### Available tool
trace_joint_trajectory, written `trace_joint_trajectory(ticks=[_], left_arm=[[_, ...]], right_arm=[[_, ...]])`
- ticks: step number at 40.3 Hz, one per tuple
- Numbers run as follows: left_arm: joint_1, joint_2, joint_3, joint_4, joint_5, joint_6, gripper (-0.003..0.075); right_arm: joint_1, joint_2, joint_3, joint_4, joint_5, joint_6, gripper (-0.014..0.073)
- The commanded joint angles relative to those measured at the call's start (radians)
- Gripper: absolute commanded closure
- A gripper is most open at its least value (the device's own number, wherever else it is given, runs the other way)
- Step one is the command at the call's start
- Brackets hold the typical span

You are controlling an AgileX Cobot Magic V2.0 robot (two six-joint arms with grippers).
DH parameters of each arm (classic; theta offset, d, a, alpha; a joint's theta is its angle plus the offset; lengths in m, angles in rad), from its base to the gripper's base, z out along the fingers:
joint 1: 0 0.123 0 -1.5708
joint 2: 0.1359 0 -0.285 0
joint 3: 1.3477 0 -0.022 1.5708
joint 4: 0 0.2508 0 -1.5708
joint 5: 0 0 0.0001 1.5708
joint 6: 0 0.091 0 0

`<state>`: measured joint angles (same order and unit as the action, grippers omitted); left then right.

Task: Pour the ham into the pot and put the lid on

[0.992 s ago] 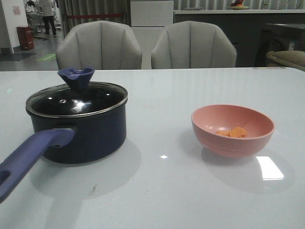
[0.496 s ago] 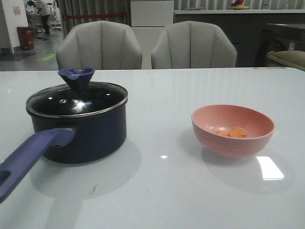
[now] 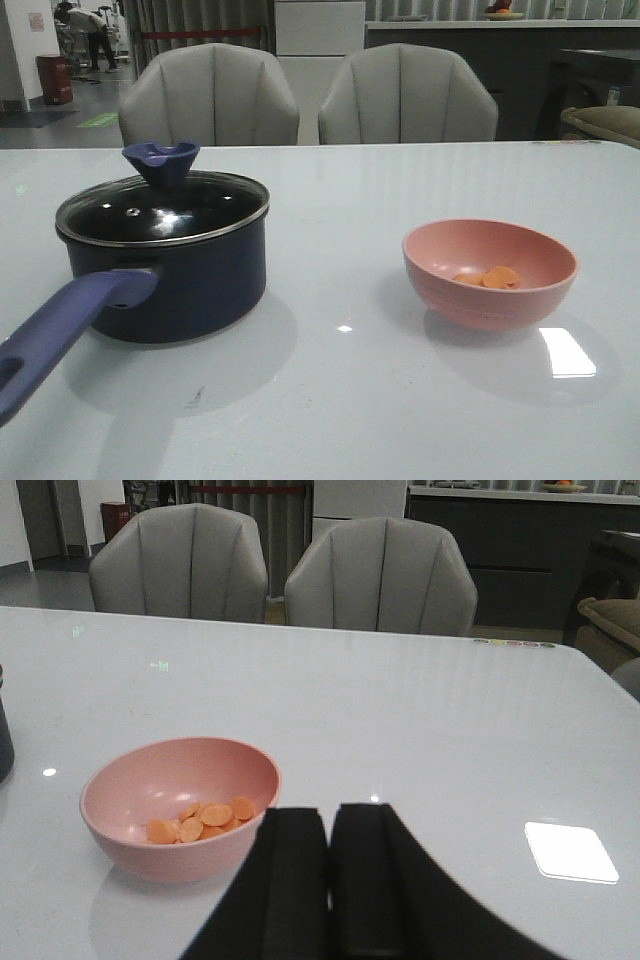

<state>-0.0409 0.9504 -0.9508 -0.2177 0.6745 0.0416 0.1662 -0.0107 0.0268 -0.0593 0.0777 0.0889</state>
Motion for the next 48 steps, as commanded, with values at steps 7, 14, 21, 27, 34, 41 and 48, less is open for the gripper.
trace_joint_trajectory(ticks=[7, 14, 21, 27, 34, 41, 48], left_arm=[[-0.131, 0.218, -0.194, -0.023, 0.015, -0.002, 0.0115], [-0.261, 0.375, -0.293, 0.013, 0.015, -0.085, 0.0116], [-0.368, 0.525, -0.406, 0.171, 0.056, -0.233, 0.0116], [-0.426, 0.651, -0.529, 0.296, 0.162, -0.336, 0.0115], [-0.43, 0.772, -0.65, 0.326, 0.276, -0.375, 0.0115], [-0.43, 0.86, -0.73, 0.313, 0.339, -0.376, 0.0115], [-0.43, 0.924, -0.778, 0.255, 0.367, -0.376, 0.0115]], right_arm=[[0.0, -0.019, -0.005, -0.012, -0.086, -0.003, 0.045], [0.0, -0.019, -0.005, -0.012, -0.086, -0.003, 0.045], [0.0, -0.019, -0.005, -0.012, -0.086, -0.003, 0.045], [0.0, -0.019, -0.005, -0.012, -0.086, -0.003, 0.045], [0.0, -0.02, -0.005, -0.012, -0.086, -0.003, 0.045], [0.0, -0.02, -0.005, -0.012, -0.086, -0.003, 0.045], [0.0, -0.02, -0.005, -0.012, -0.086, -0.003, 0.045]])
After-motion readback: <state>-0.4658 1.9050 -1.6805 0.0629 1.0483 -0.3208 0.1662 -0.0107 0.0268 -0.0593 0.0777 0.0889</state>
